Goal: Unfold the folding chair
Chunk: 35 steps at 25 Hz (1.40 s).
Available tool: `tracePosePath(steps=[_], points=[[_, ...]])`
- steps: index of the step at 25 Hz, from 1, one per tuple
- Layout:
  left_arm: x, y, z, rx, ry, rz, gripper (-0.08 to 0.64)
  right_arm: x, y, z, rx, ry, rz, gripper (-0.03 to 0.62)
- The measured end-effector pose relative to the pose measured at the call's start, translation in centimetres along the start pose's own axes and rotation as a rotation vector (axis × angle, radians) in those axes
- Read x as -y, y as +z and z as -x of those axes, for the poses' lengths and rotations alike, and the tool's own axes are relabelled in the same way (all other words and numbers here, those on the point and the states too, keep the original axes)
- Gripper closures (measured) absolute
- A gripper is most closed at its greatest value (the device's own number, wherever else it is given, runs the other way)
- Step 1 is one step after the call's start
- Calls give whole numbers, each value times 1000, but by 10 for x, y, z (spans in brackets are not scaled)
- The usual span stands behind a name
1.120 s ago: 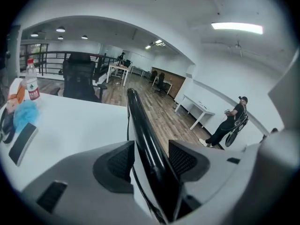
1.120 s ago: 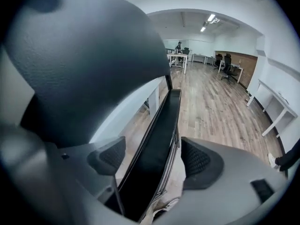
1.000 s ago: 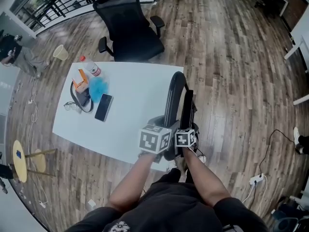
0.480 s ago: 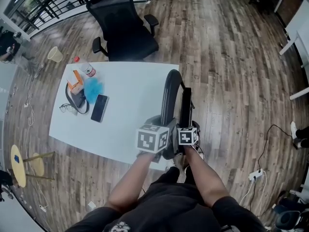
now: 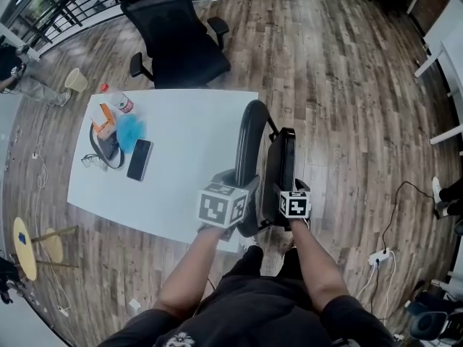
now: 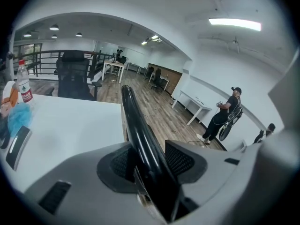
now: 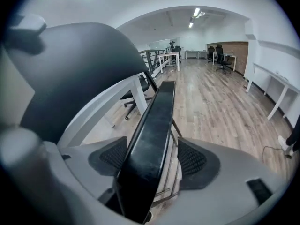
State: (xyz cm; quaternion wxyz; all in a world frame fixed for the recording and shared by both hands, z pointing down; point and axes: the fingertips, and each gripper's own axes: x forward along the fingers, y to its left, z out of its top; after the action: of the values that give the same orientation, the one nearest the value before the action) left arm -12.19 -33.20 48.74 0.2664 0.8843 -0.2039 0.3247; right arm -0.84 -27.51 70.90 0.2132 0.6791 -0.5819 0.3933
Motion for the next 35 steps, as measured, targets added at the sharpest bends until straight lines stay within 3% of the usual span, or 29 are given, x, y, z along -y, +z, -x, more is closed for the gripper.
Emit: tracePosePath(steps=[6,8,10,13,15,21,26,35], points=[[5,-7,-14,-81,33,-30,380,23,-6,6,-33,278,-104,242],[3,-11,-18,-105,59,-35,380,30,-5,6,-40,329,-136,241],[4,-17,-23,-117,65,0,380,37,-9,7,-43,350,-141,241],[5,-26,-33,-89,73,112,379,49,-14,9,-53,347,-123,241],[1,-28,-35,-82,107,138,380,58,-19,9,-63,349,-122,242],[0,-33,-42,-109,159,130,380,91,-23,11,-47,409,-251,242],[6,-41,-61,-132,165,133,380,142,-40,10,-48,409,-305,242],[19,-63,-98,-217,195,106,382,238,-82,0,-90,501,-368,241]])
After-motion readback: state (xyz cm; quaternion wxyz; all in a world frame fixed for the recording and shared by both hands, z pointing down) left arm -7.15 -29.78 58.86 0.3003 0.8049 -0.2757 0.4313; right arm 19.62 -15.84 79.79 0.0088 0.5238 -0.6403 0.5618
